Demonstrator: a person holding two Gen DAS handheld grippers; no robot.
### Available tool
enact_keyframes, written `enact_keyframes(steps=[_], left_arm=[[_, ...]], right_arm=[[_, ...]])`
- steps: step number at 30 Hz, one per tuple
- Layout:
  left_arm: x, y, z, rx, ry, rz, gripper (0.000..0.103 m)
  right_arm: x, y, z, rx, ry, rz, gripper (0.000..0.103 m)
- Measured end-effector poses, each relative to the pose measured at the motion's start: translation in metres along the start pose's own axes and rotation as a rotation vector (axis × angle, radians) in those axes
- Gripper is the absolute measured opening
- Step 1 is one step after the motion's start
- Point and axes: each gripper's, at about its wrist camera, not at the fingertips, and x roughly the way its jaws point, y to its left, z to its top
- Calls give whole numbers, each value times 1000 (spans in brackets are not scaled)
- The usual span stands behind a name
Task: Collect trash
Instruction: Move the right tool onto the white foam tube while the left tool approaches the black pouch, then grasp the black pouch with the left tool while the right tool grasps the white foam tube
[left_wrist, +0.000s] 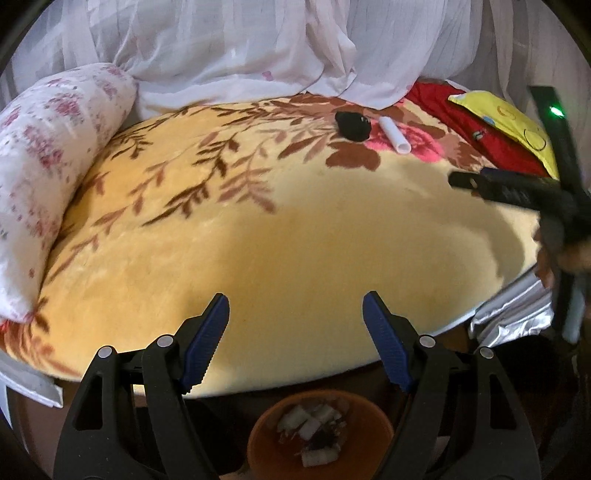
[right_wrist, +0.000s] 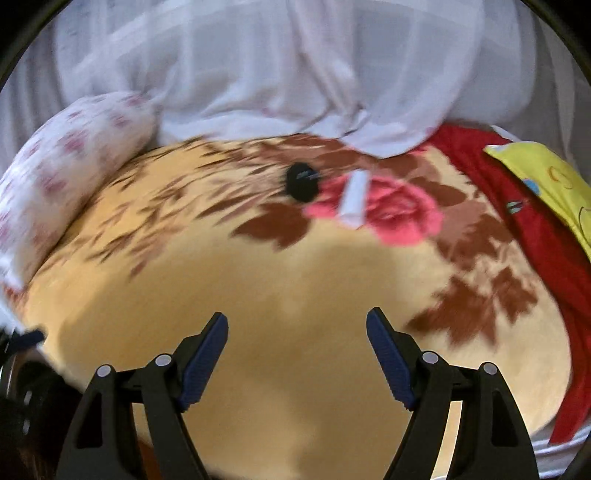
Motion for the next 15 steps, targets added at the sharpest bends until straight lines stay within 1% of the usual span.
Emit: enact_keyframes(steps=[2,3,6,7,10,14,15], left_arm=[[6,-2,8,1,-4,-5,73],[10,-3,12,2,-6,-5,73],[18,-5,22,4,-10,-6,73],[20,-5,24,5,-13,-5,73],[28,-3,31,6,-15,1,73],[37,2,40,0,-13,12,73],[40,3,42,-3,-11,11,73]], right_arm=[[16,-13,18,28,4,-14,76],[31,-21,31,42,18,-30,76],[61,-34,58,62,41,-69,76],[78,-39,72,75,57,-84,76],[117,-47,97,106,104,-112,76],[159,-49,115,136,162,-134,76],[171,-50,119,144,180,-152,70]])
